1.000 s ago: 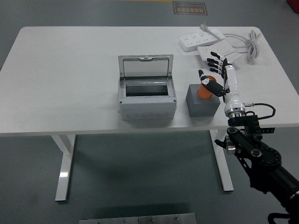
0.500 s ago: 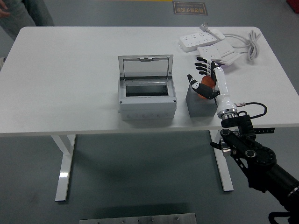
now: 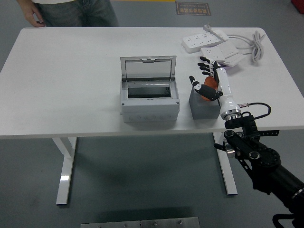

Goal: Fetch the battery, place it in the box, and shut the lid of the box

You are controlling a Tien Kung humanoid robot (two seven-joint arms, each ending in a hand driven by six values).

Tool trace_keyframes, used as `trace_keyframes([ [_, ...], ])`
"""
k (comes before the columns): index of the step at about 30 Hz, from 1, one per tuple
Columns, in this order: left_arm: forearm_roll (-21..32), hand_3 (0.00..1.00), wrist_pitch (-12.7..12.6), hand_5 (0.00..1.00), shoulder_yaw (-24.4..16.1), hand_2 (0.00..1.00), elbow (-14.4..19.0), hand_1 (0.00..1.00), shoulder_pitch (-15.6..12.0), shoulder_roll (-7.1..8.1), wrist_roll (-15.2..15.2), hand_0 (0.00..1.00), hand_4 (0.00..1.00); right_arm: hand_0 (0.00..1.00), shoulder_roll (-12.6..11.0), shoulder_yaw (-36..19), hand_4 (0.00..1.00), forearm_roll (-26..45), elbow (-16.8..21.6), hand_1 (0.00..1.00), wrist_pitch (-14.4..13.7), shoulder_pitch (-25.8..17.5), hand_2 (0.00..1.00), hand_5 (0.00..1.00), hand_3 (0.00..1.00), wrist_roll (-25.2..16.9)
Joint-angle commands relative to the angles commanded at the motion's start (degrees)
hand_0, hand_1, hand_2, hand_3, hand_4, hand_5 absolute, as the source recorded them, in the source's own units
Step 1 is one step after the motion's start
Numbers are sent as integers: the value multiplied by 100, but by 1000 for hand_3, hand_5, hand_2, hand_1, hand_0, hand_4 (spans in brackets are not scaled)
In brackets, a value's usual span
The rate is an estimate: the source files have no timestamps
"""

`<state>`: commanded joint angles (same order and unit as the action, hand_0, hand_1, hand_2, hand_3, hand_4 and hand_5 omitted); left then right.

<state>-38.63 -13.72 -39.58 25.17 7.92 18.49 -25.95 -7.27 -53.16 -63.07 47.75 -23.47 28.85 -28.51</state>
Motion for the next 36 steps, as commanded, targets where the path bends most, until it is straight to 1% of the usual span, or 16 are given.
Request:
trace_keyframes([
  [5, 10, 587, -2, 208, 11, 643, 4, 741, -33, -21, 10, 679, 603, 756, -56, -9, 783, -102, 72, 767, 24, 18, 759, 97, 821, 74],
  [7, 20, 583, -3, 210, 17, 642, 6, 741, -48, -29, 14, 679, 603, 746, -96, -29, 794, -164, 117, 762, 35, 24, 756, 116, 819, 116],
  [14, 49, 581, -8, 208, 35, 642, 10, 741, -88, -50, 30, 679, 603, 730, -310, -90, 803, -368, 279, 750, 77, 86, 744, 129, 810, 276],
  [19, 65, 579, -11, 203, 44, 640, 10, 742, -89, -56, 43, 679, 598, 730, -431, -150, 811, -405, 320, 746, 98, 124, 739, 135, 805, 325],
  [36, -35, 575, 38, 191, 10, 637, 15, 741, -48, -73, 31, 680, 587, 728, -432, -301, 823, -427, 106, 741, 119, 125, 732, 160, 799, 285],
])
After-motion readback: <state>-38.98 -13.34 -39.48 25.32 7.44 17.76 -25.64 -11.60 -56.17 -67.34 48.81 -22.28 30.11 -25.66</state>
